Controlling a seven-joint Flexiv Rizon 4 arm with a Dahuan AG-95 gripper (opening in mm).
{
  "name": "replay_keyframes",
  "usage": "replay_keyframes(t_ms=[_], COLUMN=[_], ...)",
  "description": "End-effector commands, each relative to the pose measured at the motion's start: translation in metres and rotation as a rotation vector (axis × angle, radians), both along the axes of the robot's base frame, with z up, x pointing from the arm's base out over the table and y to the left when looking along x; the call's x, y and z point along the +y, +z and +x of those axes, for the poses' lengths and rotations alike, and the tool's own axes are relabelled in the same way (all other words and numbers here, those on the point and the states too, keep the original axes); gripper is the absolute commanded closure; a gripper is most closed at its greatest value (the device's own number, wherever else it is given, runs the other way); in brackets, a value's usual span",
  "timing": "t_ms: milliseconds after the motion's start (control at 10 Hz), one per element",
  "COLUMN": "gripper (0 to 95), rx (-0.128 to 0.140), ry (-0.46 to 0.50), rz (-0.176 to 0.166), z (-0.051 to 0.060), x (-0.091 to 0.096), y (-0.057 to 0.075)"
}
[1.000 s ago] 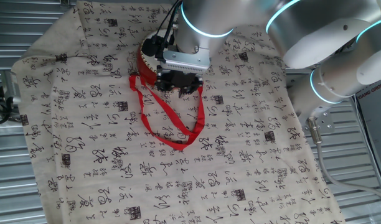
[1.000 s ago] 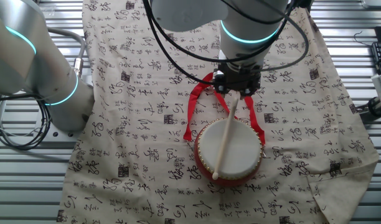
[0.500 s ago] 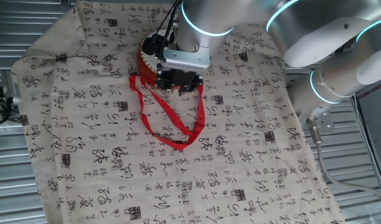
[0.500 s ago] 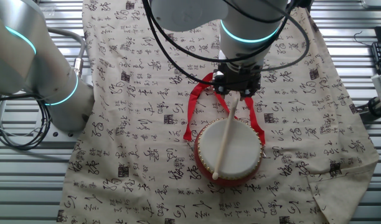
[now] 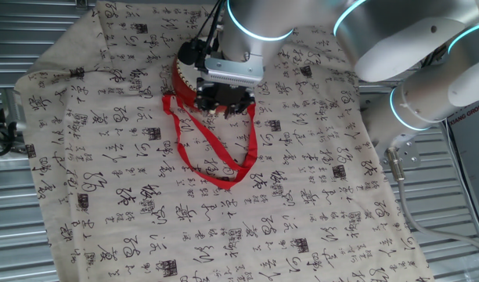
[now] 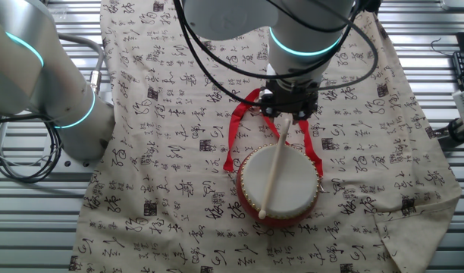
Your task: Play the drum
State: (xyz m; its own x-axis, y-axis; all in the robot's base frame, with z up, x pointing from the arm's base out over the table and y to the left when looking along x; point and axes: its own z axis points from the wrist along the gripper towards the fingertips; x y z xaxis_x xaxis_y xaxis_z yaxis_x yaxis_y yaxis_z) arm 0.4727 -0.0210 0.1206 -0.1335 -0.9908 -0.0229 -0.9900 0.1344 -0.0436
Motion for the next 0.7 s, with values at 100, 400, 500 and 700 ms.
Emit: replay_keyframes(t_ms=[100, 400, 500, 700], gripper=[57.0, 57.0, 57.0, 57.0], rx=[-0.001, -0.002, -0.003, -0.003], ry=[0.002, 0.005, 0.006, 0.006], rz=[0.001, 0.001, 0.001, 0.001], z=[0.0001, -0.0008, -0.0013, -0.0023], x=[-0.0002, -0.0023, -0.0034, -0.0055], y=[-0.0005, -0.0006, -0.0006, -0.0003])
